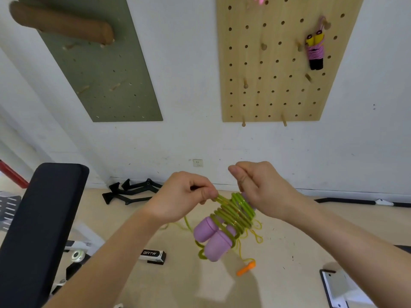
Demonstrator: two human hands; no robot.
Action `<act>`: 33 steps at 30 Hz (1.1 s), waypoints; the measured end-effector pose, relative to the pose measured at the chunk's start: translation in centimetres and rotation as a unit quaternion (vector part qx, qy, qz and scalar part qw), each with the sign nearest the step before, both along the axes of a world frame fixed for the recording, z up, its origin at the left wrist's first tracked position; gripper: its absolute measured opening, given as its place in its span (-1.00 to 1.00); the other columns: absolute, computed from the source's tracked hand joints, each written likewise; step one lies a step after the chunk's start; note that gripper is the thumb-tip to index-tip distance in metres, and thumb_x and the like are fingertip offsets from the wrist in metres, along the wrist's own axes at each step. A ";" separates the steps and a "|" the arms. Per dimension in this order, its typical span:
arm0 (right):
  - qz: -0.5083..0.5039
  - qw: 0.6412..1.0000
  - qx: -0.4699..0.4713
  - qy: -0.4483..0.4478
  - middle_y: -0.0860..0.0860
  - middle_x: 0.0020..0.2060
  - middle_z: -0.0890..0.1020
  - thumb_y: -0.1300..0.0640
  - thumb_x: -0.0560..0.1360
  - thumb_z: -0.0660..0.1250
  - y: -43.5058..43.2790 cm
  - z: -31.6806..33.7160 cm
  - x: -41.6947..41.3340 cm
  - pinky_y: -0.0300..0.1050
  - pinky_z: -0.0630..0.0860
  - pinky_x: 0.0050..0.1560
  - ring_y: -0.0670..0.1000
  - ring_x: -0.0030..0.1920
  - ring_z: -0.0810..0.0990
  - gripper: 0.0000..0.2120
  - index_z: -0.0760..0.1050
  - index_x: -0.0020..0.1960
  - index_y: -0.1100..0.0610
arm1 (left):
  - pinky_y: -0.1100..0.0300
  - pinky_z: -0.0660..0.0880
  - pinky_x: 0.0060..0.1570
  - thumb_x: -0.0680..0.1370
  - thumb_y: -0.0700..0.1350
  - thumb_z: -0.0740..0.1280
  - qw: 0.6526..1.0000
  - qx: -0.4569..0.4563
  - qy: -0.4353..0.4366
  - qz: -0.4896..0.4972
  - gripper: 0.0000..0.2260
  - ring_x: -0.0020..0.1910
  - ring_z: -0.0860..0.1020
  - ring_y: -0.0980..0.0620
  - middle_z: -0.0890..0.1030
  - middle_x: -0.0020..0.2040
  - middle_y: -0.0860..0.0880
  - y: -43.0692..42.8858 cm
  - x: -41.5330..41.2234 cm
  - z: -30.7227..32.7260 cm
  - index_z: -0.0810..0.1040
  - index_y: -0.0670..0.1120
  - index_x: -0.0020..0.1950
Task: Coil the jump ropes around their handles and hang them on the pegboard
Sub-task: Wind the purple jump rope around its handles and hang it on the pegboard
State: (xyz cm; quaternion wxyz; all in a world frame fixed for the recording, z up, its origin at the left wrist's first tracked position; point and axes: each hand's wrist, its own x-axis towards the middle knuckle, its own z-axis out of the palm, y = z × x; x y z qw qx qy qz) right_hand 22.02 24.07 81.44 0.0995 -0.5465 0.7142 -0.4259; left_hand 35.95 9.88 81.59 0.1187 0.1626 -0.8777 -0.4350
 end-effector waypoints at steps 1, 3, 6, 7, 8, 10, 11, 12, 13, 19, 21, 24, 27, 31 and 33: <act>-0.006 0.999 -0.020 -0.034 -0.02 -0.61 0.43 -0.07 0.58 0.09 0.0 0.3 0.0 -0.22 0.35 -0.47 -0.07 -0.59 0.40 -0.57 0.30 -0.40 0.11 | 0.13 0.41 -0.22 0.42 0.04 0.37 0.999 0.038 0.006 -0.013 -0.86 -0.35 0.45 0.09 0.51 -0.45 0.08 0.0 -0.1 0.0 0.65 0.08 -0.32; -0.019 0.994 -0.051 -0.094 -0.05 -0.67 0.39 0.00 0.61 0.12 0.1 0.8 0.1 -0.35 0.29 -0.55 -0.11 -0.66 0.38 -0.55 0.32 -0.43 0.13 | 0.20 0.37 -0.27 0.43 0.03 0.39 0.991 0.123 0.034 -0.034 -0.83 -0.38 0.40 0.08 0.47 -0.45 0.05 -0.1 -0.1 0.0 0.64 0.01 -0.31; -0.051 0.979 -0.088 -0.177 0.02 -0.68 0.34 0.07 0.64 0.11 -0.1 1.1 0.3 -0.33 0.21 -0.67 -0.07 -0.73 0.32 -0.52 0.33 -0.44 0.17 | 0.33 0.39 -0.37 0.47 -0.10 0.39 0.970 0.232 0.076 -0.016 -0.82 -0.42 0.45 0.10 0.53 -0.43 0.01 0.6 -0.2 -0.3 0.63 -0.07 -0.34; -0.065 0.972 -0.099 -0.204 0.04 -0.68 0.33 0.07 0.64 0.11 -0.3 1.0 0.4 -0.34 0.19 -0.68 -0.04 -0.73 0.31 -0.52 0.33 -0.44 0.18 | 0.34 0.42 -0.41 0.49 -0.18 0.34 0.955 0.282 0.084 0.017 -0.76 -0.45 0.48 0.12 0.55 -0.44 0.02 1.1 -0.5 -0.9 0.60 -0.07 -0.39; -0.084 0.964 -0.110 -0.227 0.06 -0.68 0.32 0.06 0.64 0.10 -0.5 0.9 0.4 -0.34 0.19 -0.67 -0.01 -0.74 0.31 -0.51 0.33 -0.43 0.18 | 0.33 0.45 -0.44 0.51 -0.25 0.28 0.933 0.343 0.084 0.067 -0.71 -0.48 0.49 0.14 0.55 -0.45 0.03 1.8 -0.7 -1.9 0.56 -0.08 -0.42; -0.140 0.947 -0.129 -0.259 0.04 -0.70 0.31 0.04 0.65 0.09 -1.0 0.2 0.1 -0.32 0.19 -0.67 0.02 -0.74 0.31 -0.51 0.32 -0.43 0.18 | 0.30 0.40 -0.50 0.54 -0.31 0.21 0.875 0.450 0.094 0.151 -0.72 -0.51 0.41 0.12 0.46 -0.44 0.01 3.7 -1.1 -4.0 0.49 -0.08 -0.35; -0.171 0.941 -0.134 -0.258 0.02 -0.71 0.31 0.03 0.65 0.09 -1.3 -0.3 -0.2 -0.31 0.21 -0.66 0.04 -0.73 0.32 -0.50 0.31 -0.43 0.18 | 0.32 0.29 -0.55 0.53 -0.27 0.21 0.863 0.473 0.104 0.145 -0.77 -0.54 0.31 0.14 0.39 -0.45 0.02 4.9 -1.4 -4.8 0.46 -0.07 -0.31; -0.201 0.940 -0.134 -0.242 0.01 -0.71 0.33 0.00 0.65 0.08 -1.5 -1.0 -0.6 -0.28 0.24 -0.63 0.05 -0.71 0.34 -0.50 0.31 -0.43 0.17 | 0.34 0.18 -0.57 0.56 -0.24 0.21 0.876 0.449 0.101 0.143 -0.80 -0.55 0.23 0.15 0.35 -0.45 0.02 6.1 -1.5 -5.8 0.43 -0.07 -0.26; -0.227 0.941 -0.129 -0.213 0.01 -0.69 0.35 -0.05 0.63 0.07 -1.6 -1.7 -1.0 -0.24 0.29 -0.57 0.08 -0.66 0.37 -0.49 0.30 -0.43 0.17 | 0.34 0.14 -0.56 0.59 -0.21 0.19 0.894 0.410 0.090 0.156 -0.81 -0.56 0.20 0.15 0.34 -0.44 0.01 7.1 -1.5 -6.5 0.41 -0.09 -0.23; -0.323 0.940 -0.097 -0.050 0.04 -0.53 0.37 0.04 0.64 0.07 -1.2 -3.4 -2.6 -0.03 0.19 -0.35 0.10 -0.48 0.37 -0.56 0.21 -0.41 0.09 | 0.15 0.34 -0.23 0.63 -0.02 0.04 0.967 -0.218 -0.044 0.124 -0.72 -0.16 0.56 -0.05 0.59 -0.12 0.00 10.1 -0.1 -7.2 0.37 0.03 0.30; -0.305 0.949 -0.075 0.015 -0.01 -0.54 0.30 0.09 0.64 0.08 -0.9 -3.4 -2.2 -0.07 0.12 -0.35 0.10 -0.49 0.29 -0.58 0.16 -0.40 0.05 | 0.22 0.26 -0.48 0.56 0.03 0.15 0.927 -0.342 -0.114 0.103 -0.80 -0.46 0.55 0.01 0.57 -0.38 0.03 10.2 0.6 -5.8 0.54 0.02 -0.02; -0.269 0.960 -0.024 0.073 -0.05 -0.54 0.24 0.08 0.63 0.09 -0.8 -3.7 -1.8 -0.03 0.18 -0.35 0.15 -0.44 0.30 -0.63 0.21 -0.34 0.12 | 0.31 0.22 -0.60 0.20 0.01 0.55 0.883 -0.445 -0.140 0.054 -0.74 -0.67 0.42 0.01 0.43 -0.59 0.03 9.8 0.7 -4.9 0.49 -0.01 -0.40; -0.225 0.966 0.036 0.120 0.04 -0.51 0.35 0.02 0.63 0.07 -0.7 -3.4 -1.8 -0.01 0.24 -0.35 0.22 -0.39 0.39 -0.67 0.24 -0.26 0.15 | 0.29 0.25 -0.59 0.08 0.02 0.62 0.868 -0.475 -0.143 0.022 -0.66 -0.63 0.44 -0.01 0.43 -0.58 0.02 8.9 1.1 -3.5 0.47 -0.02 -0.46; -0.159 0.975 0.076 0.138 0.01 -0.50 0.34 -0.02 0.63 0.06 0.2 -2.6 -1.8 -0.05 0.25 -0.33 0.21 -0.37 0.40 -0.66 0.23 -0.27 0.11 | 0.20 0.27 -0.25 0.57 0.16 0.17 0.893 -0.441 -0.087 -0.006 -0.73 -0.12 0.55 -0.01 0.49 -0.19 0.02 6.1 1.3 -0.4 0.55 0.02 -0.05; -0.116 0.978 0.083 0.150 -0.04 -0.51 0.29 -0.03 0.62 0.05 0.6 -1.7 -1.4 -0.07 0.18 -0.35 0.12 -0.43 0.31 -0.63 0.16 -0.33 0.04 | 0.20 0.31 -0.22 0.55 0.06 0.18 0.930 -0.358 -0.063 -0.051 -0.76 -0.11 0.54 0.01 0.52 -0.18 0.03 4.5 1.2 0.1 0.60 0.03 0.00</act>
